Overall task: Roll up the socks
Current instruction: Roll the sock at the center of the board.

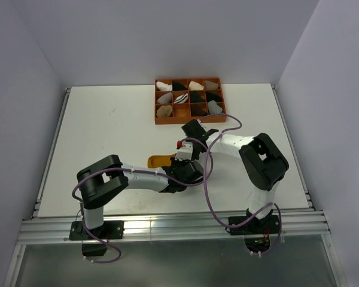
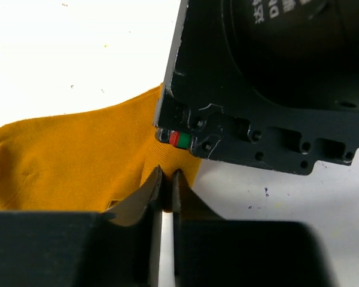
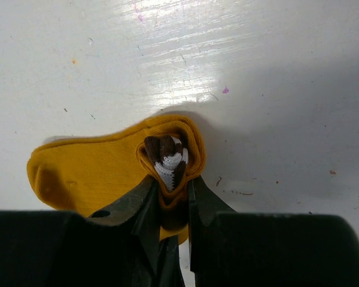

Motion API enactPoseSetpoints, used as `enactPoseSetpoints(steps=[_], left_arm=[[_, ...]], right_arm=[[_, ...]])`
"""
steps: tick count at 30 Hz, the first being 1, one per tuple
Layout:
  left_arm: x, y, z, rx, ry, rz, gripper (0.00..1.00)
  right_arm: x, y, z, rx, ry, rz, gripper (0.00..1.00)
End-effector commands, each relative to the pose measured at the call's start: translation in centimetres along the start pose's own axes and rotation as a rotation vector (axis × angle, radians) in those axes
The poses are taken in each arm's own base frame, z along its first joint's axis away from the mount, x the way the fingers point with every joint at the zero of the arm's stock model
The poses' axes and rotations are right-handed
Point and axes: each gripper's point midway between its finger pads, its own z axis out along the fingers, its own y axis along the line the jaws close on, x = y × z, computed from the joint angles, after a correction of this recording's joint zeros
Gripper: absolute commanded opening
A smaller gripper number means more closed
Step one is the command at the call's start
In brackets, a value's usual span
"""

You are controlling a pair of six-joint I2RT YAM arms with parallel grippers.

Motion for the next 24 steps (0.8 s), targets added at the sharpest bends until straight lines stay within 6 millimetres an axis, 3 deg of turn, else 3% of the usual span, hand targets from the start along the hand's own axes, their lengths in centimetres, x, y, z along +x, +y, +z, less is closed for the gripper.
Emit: enactPoseSetpoints(steps=[1,4,7,8,9,11,13,14,15,16,18,19,21,24], left_arm=[[2.3,-1.6,-0.5,0.074,0.086,0.158,0.01],[1.8,-1.4,-0.8,0.075,0.077,0.141,0.01],[0.8,-0.8,-1.5,0.088,0.060,0.082,0.01],[1.3,-0.3,-1.7,0.095,0.077,0.069,0.01],[0.1,-0.3,-2.4,0.121,0.066,0.008,0.01],[0.3,0.5,-2.5,0.148,0.082,-0.063,0.01],[-1.1,0.7,-3.0,0.203,0.088,-0.198,0.01],[-0.4,1.5,-3.0,0.202,0.105,-0.228,0.01],[-1.2,1.6,-3.5,0.231,0.108,-0.307,0.01],[-0.1,2.7,-3.2,0.232,0.149,-0.347,0.01],[-0.8,3.0,-3.5,0.277,0.157,-0.475,0.01],[0.5,4.0,-3.2,0.272,0.197,-0.506,0.01],[0.4,4.3,-3.2,0.290,0.207,-0.599,0.01],[1.8,5.0,-2.9,0.300,0.262,-0.675,0.01]], right_arm=[[0.9,1.7,-1.3,-0.037,0.003,-0.040,0.00],[0.6,2.3,-1.6,-0.087,-0.011,-0.026,0.02],[-0.1,2.6,-2.3,-0.128,-0.046,-0.020,0.17],[-0.4,2.6,-2.7,-0.145,-0.060,-0.025,0.22],[-0.7,2.6,-2.9,-0.153,-0.073,-0.024,0.26],[-1.3,3.2,-3.7,-0.194,-0.111,-0.043,0.39],[-1.8,3.9,-4.2,-0.229,-0.136,-0.053,0.50],[-1.9,4.0,-4.4,-0.240,-0.146,-0.067,0.53],[-2.0,4.1,-4.5,-0.245,-0.154,-0.070,0.56],[-2.0,4.2,-4.6,-0.262,-0.161,-0.074,0.59],[-1.9,4.5,-4.8,-0.286,-0.163,-0.084,0.60],[-1.8,4.7,-4.8,-0.300,-0.164,-0.091,0.60],[-1.4,4.8,-4.5,-0.311,-0.151,-0.107,0.61],[-0.6,5.2,-4.2,-0.323,-0.124,-0.135,0.61]])
